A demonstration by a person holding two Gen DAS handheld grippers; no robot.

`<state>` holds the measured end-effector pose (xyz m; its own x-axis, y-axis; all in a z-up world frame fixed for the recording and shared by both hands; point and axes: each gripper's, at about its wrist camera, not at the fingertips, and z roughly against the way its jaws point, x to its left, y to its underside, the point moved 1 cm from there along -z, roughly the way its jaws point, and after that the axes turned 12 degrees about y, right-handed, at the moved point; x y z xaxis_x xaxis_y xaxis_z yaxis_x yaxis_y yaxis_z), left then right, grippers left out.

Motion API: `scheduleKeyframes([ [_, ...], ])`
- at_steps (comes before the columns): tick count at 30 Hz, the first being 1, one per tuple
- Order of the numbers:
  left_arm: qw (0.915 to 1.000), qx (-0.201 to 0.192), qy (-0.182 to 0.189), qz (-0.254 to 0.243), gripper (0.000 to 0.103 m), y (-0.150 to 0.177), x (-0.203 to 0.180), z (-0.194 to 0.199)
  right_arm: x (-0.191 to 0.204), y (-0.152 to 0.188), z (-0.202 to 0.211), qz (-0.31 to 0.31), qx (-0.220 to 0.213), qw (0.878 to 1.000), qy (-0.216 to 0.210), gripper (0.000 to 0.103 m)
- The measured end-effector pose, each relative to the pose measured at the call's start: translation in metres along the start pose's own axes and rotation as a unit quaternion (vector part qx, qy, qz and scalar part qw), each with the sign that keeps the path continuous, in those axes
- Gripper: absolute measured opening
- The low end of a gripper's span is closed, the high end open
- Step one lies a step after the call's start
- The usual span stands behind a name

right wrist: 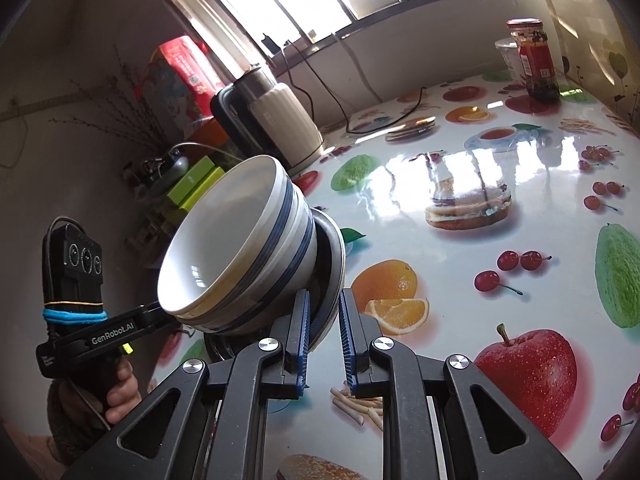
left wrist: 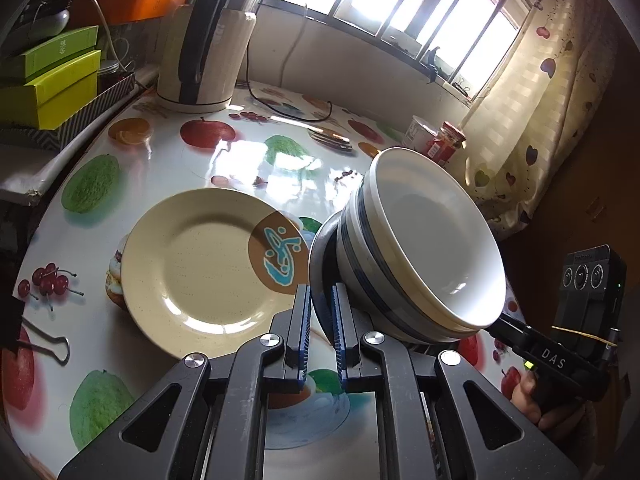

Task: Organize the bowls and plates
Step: 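Carry the bowl stack with the left gripper toward the cream plate stack, then lower the bowl stack onto the cream plates with the left gripper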

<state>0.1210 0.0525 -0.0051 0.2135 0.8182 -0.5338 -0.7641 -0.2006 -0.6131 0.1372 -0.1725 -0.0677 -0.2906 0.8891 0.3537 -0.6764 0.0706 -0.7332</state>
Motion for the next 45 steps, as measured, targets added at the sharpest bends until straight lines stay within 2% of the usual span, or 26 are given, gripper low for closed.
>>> scheduleKeyframes([
  [29,0.998,-0.027,-0.042,0.038,0.011,-0.015,0.059,0.023,0.048,-0.02,-0.062,0.036,0.033,0.998,-0.027,0.015],
  [45,0.9957,-0.029,-0.064,0.059,0.011,-0.016,0.088,0.027,0.07,-0.022,-0.093,0.05,0.057,0.996,-0.036,0.015],
])
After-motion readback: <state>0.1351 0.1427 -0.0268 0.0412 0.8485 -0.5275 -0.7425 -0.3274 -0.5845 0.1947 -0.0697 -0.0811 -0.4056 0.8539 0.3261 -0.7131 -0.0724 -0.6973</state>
